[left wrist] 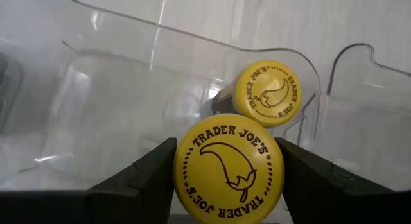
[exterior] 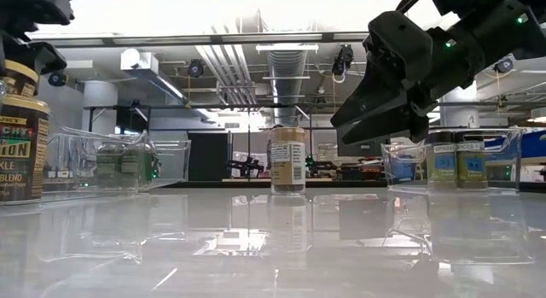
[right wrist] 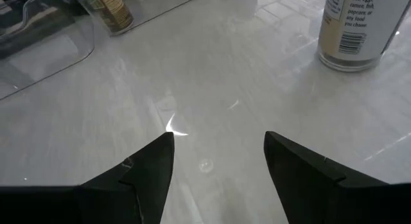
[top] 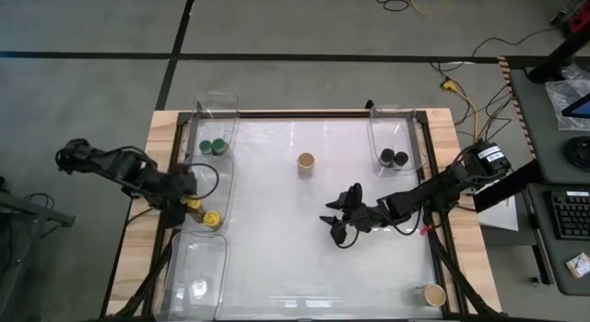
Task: Sort spices by type
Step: Put the yellow spice bottle into the middle left transparent bin
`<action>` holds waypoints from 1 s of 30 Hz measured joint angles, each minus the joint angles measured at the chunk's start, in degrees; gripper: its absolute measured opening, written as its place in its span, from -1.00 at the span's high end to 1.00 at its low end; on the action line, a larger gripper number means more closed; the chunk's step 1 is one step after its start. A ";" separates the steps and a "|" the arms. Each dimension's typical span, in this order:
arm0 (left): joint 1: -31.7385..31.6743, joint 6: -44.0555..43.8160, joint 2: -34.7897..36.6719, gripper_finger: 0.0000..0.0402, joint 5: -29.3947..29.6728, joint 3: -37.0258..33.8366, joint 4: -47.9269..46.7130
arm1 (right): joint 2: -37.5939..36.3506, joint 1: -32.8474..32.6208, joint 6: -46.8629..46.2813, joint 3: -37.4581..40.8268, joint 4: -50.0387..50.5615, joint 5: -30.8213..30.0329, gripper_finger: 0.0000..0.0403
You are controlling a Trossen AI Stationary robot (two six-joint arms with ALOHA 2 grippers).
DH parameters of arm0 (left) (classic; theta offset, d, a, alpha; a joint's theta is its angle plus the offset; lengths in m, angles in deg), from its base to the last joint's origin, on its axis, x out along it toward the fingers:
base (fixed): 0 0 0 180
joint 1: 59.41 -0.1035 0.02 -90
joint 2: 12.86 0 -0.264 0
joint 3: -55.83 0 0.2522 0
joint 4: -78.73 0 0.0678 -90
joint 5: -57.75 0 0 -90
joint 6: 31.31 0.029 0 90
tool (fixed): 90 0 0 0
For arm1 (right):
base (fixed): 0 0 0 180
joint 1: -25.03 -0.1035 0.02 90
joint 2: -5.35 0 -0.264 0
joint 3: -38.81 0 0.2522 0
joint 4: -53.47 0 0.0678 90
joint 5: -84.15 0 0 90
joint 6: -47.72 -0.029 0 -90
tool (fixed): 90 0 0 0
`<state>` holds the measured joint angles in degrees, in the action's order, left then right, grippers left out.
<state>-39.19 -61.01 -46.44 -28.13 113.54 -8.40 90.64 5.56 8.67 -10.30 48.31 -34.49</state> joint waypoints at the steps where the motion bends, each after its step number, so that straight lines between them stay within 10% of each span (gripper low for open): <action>1: 0.80 -0.71 -0.29 -0.06 0.33 -0.09 0.14 | 0.00 0.00 0.00 0.00 0.00 0.00 -0.15; 30: 22.98 -23.22 -13.42 -0.06 12.13 0.12 0.67 | 0.00 -1.55 -1.46 0.00 0.13 0.59 -0.20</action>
<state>-16.21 -84.23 -59.86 -16.00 113.67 -7.73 90.64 4.01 7.21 -10.30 48.44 -33.90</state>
